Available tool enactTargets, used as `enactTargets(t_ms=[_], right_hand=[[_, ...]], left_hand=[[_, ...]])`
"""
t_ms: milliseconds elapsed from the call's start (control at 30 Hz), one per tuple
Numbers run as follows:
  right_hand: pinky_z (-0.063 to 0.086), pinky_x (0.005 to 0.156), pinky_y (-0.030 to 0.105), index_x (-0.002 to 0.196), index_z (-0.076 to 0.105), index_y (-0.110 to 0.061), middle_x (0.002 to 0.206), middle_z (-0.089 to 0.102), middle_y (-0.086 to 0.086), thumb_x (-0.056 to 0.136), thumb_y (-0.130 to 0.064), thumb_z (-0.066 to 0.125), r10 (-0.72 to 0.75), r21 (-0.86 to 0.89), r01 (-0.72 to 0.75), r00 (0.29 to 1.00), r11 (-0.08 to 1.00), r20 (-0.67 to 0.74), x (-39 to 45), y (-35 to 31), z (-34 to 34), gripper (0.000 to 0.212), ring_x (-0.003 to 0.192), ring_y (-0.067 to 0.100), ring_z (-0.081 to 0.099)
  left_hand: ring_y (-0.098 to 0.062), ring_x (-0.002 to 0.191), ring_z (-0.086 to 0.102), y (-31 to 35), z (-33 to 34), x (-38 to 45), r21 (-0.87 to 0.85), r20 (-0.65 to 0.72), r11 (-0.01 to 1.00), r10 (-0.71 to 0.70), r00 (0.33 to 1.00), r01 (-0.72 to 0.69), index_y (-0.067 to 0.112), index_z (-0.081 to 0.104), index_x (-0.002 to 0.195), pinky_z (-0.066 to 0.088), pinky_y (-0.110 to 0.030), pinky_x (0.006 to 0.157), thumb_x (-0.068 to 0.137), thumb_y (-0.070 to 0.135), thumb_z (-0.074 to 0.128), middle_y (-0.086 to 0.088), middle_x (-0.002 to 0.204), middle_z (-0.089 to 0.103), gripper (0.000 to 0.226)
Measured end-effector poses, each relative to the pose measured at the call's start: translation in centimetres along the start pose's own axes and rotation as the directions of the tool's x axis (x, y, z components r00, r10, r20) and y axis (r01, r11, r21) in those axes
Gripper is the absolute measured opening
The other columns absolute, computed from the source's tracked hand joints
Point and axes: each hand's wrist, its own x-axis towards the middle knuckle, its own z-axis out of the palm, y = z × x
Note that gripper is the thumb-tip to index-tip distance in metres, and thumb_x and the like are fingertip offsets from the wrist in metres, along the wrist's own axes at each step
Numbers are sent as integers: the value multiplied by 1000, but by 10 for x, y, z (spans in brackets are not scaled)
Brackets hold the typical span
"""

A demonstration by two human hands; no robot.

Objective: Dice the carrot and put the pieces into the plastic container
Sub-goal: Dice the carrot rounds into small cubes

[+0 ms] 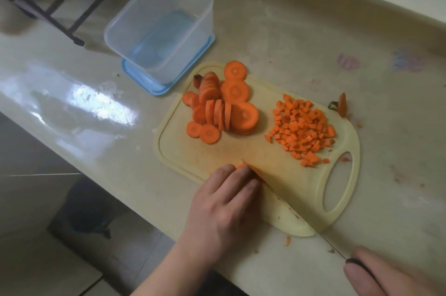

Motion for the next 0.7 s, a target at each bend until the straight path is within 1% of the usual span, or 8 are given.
enactTargets(t_ms=[100,167,233,267,333,433,567,700], right_hand=[[27,39,0,68,32,-38,56,39,-33,73,-57,44,-78,-49,80,995,996,56,4,-4,3,22,42,-15,35],[29,42,-1,70,28,-47,55,40,-37,80,-65,38,-128,-68,133,989,989,80,9,-10,5,23,45,-19,36],[37,54,2,75,40,-51,53,48,-32,80,-83,14,-105,-19,108,987,994,121,14,-16,8,42,59,-13,52],[37,63,-1,82,50,-50,63,60,-27,73,-88,7,-90,36,88,993,996,82,18,-16,8,59,72,-5,60],[32,72,-7,89,59,-51,80,69,-21,67,-92,6,-60,82,55,996,995,65,20,-12,4,71,93,0,58],[38,68,-2,74,53,-57,69,61,-32,71,-91,11,-89,87,81,992,993,94,23,-9,-4,54,73,-8,58],[42,56,7,65,49,-41,53,55,-18,67,-94,11,-6,25,6,1000,1000,27,14,1,0,65,51,-6,52],[40,48,8,64,46,-36,44,46,-13,69,-93,13,-6,-11,6,1000,1000,-23,6,6,6,66,44,-3,47]], left_hand=[[-33,100,62,0,0,1,-12,-14,1000,-11,1000,11,1,76,108,51,-39,88,91,6,75,-13,120,69,18],[-34,101,64,0,1,1,-15,-17,1000,-14,1000,13,1,76,109,52,-40,88,88,4,77,-13,118,69,21],[-34,100,64,0,1,2,-17,-19,1000,-11,1000,11,2,76,108,52,-40,87,88,3,77,-13,117,69,21],[-34,97,64,1,1,3,-14,-24,1000,-11,1000,11,2,76,107,52,-40,87,89,4,76,-13,115,70,18],[-33,93,62,3,0,3,-10,-37,1000,-19,999,18,2,76,103,52,-39,87,91,6,74,-12,111,69,13],[-34,91,61,4,-1,2,-17,-56,1000,-27,998,26,0,75,98,52,-39,85,89,5,75,-14,102,68,11],[-33,92,60,4,-2,2,-3,-55,999,-37,998,37,0,75,97,51,-38,84,88,5,76,-14,100,67,11],[-33,92,61,5,-2,3,-7,-65,999,-43,997,42,0,75,94,51,-36,87,88,4,75,-13,103,69,8]])
